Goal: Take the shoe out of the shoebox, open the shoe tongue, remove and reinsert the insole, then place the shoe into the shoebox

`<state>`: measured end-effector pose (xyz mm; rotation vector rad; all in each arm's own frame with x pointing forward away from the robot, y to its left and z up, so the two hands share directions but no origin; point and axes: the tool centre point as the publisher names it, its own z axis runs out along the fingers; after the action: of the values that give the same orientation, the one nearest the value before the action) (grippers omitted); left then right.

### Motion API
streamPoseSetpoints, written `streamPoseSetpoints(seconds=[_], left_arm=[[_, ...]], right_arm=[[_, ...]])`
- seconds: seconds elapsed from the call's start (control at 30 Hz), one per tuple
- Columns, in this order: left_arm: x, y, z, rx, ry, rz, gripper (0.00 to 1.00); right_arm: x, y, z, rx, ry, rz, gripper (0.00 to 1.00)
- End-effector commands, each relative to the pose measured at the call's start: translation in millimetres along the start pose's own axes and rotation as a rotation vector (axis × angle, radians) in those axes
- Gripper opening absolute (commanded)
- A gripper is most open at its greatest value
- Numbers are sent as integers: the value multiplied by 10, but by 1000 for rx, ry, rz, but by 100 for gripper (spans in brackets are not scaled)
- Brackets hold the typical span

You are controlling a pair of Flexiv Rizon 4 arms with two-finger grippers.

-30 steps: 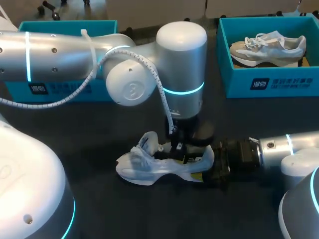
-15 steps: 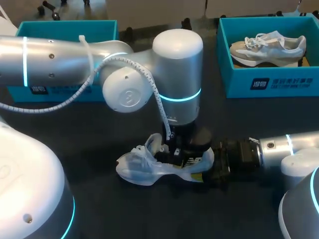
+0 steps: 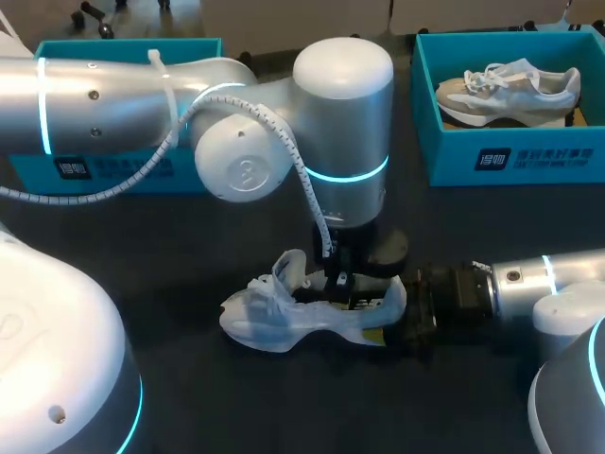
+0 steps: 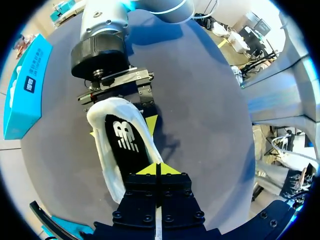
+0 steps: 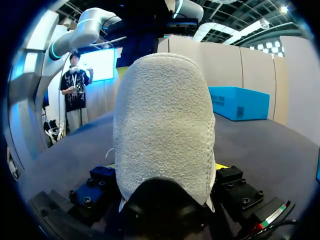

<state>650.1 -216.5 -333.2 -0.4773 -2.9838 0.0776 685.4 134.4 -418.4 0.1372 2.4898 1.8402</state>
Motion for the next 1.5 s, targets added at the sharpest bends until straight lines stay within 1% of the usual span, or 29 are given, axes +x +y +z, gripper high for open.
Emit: streamPoseSetpoints(seconds=[0.03,0.3,0.5,0.57,0.63,0.8,0.97,1.1,1.3,1.5], left_arm=[[-117,-19,65,-1,18,-6,0],[-238,-29,93,0,-10,-20,0],[-227,-127,82,22,-45,-15,0],[-230,-165,109,20,-67,-16,0],[-254,-189,143,21,-65,-15,0],[-309,-198,229,11,-75,-19,0],[-341,-130,287,0,-60,-37,0],[-322,-27,343,-14,-36,-56,0],[-184,130,398,-30,0,-60,0],[-53,207,420,-35,20,-56,0]], right_arm=[[-3,14,7,6,1,1,0],[-3,14,7,6,1,1,0],[-3,14,7,6,1,1,0],[-3,14,7,6,1,1,0],[-3,14,7,6,1,1,0],[-3,14,7,6,1,1,0],[-3,14,7,6,1,1,0],[-3,14,7,6,1,1,0],[-3,14,7,6,1,1,0],[-3,14,7,6,1,1,0]])
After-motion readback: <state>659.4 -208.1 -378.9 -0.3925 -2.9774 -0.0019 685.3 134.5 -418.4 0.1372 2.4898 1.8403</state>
